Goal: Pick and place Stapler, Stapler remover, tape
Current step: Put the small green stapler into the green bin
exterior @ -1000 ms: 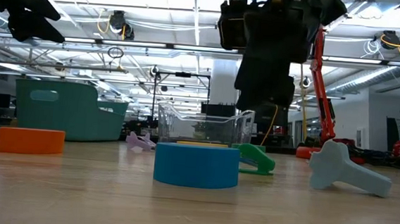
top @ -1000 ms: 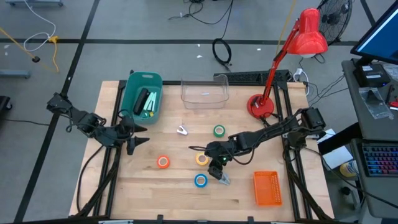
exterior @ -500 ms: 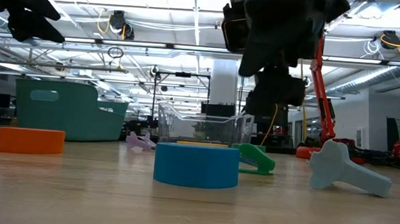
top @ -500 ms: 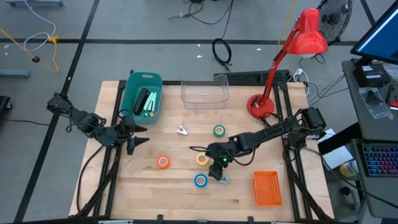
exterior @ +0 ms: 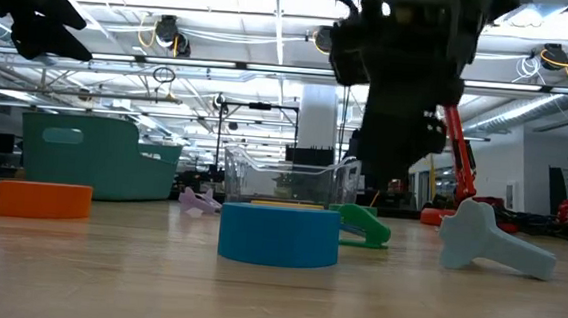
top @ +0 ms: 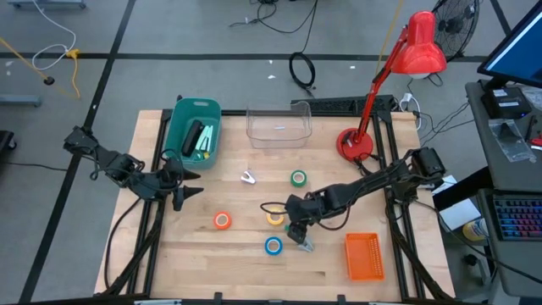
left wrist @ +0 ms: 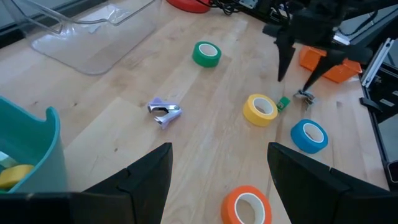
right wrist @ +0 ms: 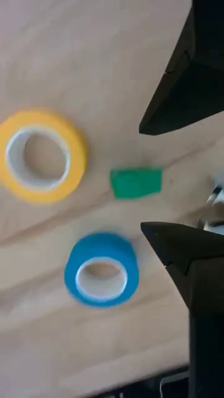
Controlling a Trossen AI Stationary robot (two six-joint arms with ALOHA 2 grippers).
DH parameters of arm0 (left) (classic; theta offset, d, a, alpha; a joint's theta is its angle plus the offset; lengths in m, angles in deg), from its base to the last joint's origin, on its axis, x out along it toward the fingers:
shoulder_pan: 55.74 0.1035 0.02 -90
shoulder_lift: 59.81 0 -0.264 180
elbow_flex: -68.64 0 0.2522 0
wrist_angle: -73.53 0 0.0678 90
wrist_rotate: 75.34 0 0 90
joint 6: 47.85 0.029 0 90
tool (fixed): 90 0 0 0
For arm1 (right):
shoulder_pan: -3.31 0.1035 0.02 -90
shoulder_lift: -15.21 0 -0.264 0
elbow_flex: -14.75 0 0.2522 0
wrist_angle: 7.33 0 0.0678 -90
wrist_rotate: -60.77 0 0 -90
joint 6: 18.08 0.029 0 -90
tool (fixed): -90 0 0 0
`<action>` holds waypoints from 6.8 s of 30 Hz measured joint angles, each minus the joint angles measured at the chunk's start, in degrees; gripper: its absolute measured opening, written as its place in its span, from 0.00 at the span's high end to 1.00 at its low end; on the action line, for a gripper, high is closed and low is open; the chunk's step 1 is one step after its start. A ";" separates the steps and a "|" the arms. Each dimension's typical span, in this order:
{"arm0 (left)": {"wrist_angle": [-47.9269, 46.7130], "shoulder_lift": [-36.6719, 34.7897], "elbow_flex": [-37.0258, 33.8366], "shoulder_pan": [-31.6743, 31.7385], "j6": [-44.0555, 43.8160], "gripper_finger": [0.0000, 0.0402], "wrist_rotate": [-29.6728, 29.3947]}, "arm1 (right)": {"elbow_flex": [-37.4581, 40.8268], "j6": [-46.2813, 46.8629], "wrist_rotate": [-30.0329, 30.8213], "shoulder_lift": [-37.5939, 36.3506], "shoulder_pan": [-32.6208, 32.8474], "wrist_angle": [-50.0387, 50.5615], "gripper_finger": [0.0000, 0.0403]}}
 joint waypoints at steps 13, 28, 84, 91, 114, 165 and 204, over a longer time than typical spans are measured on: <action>0.01 0.00 0.02 0.02 0.06 0.34 -0.52 | 0.04 -3.26 -0.28 4.51 -0.31 -1.42 0.42; -0.19 0.00 0.02 0.06 0.24 0.34 -0.59 | 0.06 -5.13 -0.40 5.17 0.10 -3.25 0.42; -0.95 0.00 0.04 0.06 -0.53 0.34 0.00 | 0.41 -6.90 2.83 2.40 -1.28 8.15 0.82; -0.64 0.01 0.04 0.06 -2.94 0.34 -0.44 | 0.24 -6.45 5.49 -5.73 -3.83 11.28 0.80; 22.51 7.95 0.07 1.54 -1.47 0.34 -10.49 | 0.10 -13.89 10.71 -12.06 -16.10 -41.39 0.81; 64.11 29.96 0.04 22.60 -1.28 0.34 14.97 | 0.06 -8.61 1.09 -0.45 -17.16 -62.83 0.82; 66.15 32.28 0.02 26.38 1.80 0.58 21.29 | 0.06 -5.58 1.07 -0.47 -17.42 -63.07 0.82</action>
